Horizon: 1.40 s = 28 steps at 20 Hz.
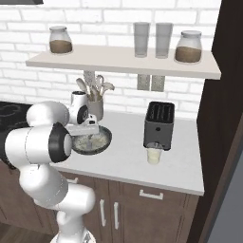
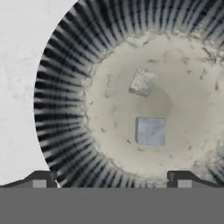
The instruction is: Grab a lemon wedge from the fridge and one ice cube from the ice bowl, and put them in the glass of lemonade.
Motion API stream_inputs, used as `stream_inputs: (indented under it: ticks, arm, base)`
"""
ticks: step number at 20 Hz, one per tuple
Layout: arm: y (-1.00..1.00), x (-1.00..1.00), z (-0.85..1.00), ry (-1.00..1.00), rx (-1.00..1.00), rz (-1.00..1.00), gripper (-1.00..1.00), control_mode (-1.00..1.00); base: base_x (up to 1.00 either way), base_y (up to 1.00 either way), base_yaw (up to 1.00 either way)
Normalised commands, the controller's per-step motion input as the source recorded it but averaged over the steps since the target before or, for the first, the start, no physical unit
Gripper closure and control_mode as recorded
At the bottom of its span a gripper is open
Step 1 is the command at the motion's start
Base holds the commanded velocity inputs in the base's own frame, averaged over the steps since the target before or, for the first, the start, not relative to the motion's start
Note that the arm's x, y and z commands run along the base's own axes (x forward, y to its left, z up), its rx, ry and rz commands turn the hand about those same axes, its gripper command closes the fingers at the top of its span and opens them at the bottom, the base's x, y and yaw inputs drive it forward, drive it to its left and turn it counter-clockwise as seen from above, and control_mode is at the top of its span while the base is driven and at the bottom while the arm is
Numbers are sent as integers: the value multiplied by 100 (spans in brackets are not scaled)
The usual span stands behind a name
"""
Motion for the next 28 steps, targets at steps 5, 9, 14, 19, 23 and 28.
stream_inputs:
  ticks: [5,9,14,19,23,28]
  arm:
    - [-17,0,-25,0,1,0,-100,-100]
    - [-28,0,-18,0,3,0,-100,-100]
    - [-1,11,-33,0,0,0,-100,-100]
    - [0,12,-42,0,0,0,-100,-100]
    - [2,14,-7,-4,0,0,-100,-100]
    - [3,41,0,-1,0,0,-100,-100]
  base:
    - [0,0,0]
    - [0,0,0]
    - [0,0,0]
    - [0,0,0]
    - [0,0,0]
    - [0,0,0]
